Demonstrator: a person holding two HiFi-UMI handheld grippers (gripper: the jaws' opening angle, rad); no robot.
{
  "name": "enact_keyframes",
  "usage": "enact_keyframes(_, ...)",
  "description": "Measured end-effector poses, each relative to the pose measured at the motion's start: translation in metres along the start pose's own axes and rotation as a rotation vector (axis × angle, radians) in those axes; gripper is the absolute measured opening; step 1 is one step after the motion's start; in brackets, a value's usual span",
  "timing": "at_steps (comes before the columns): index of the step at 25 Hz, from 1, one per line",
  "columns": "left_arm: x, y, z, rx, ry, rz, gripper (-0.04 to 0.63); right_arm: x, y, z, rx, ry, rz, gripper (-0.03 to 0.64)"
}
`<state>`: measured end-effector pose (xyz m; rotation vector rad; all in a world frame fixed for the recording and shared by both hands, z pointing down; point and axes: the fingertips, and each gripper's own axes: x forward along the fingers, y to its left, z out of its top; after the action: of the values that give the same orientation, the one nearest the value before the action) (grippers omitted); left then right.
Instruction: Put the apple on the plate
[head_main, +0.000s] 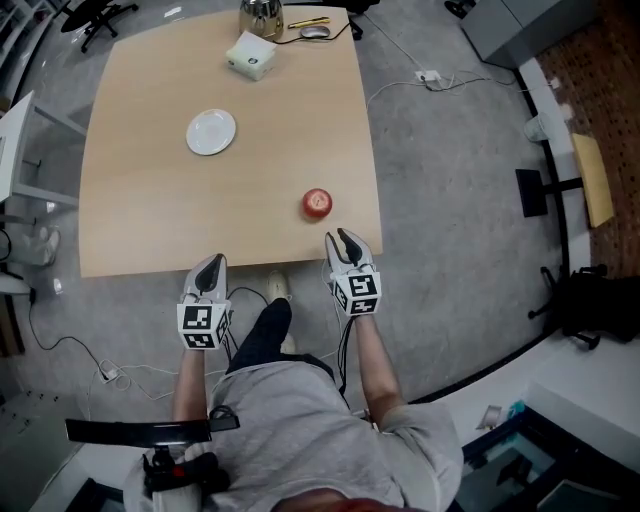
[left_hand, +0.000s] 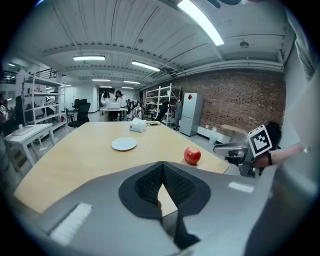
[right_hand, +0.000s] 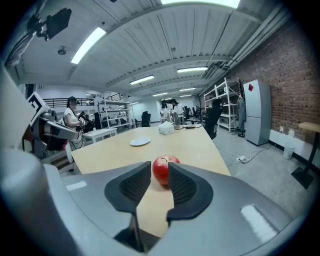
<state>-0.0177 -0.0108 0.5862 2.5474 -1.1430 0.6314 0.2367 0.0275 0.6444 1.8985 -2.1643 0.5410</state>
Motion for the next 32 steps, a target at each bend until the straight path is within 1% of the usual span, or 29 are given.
enact_keyframes(6, 0.009, 0.014, -0.004, -0.012, 0.023, 0.018, 0.02, 0.031, 0.0, -0.008, -0.037, 0.049, 0.027, 0.179)
enact_keyframes(9, 0.013, 0.021, -0.004, -0.018, 0.031, 0.024, 0.02, 0.046, 0.0, -0.012, -0.05, 0.078, 0.041, 0.228)
enact_keyframes(11, 0.016, 0.026, -0.004, -0.021, 0.036, 0.028, 0.02, 0.055, -0.003, -0.015, -0.053, 0.092, 0.04, 0.242)
enact_keyframes(16, 0.025, 0.044, -0.013, -0.035, 0.052, 0.044, 0.02, 0.081, -0.007, -0.026, -0.06, 0.122, 0.031, 0.314)
enact_keyframes(18, 0.028, 0.052, -0.016, -0.042, 0.057, 0.052, 0.02, 0.091, -0.008, -0.029, -0.057, 0.131, 0.029, 0.333)
enact_keyframes(24, 0.028, 0.059, -0.016, -0.054, 0.07, 0.069, 0.02, 0.102, -0.016, -0.031, -0.039, 0.146, 0.01, 0.345)
enact_keyframes(32, 0.028, 0.062, -0.016, -0.063, 0.077, 0.081, 0.02, 0.107, -0.014, -0.032, -0.037, 0.153, 0.02, 0.345)
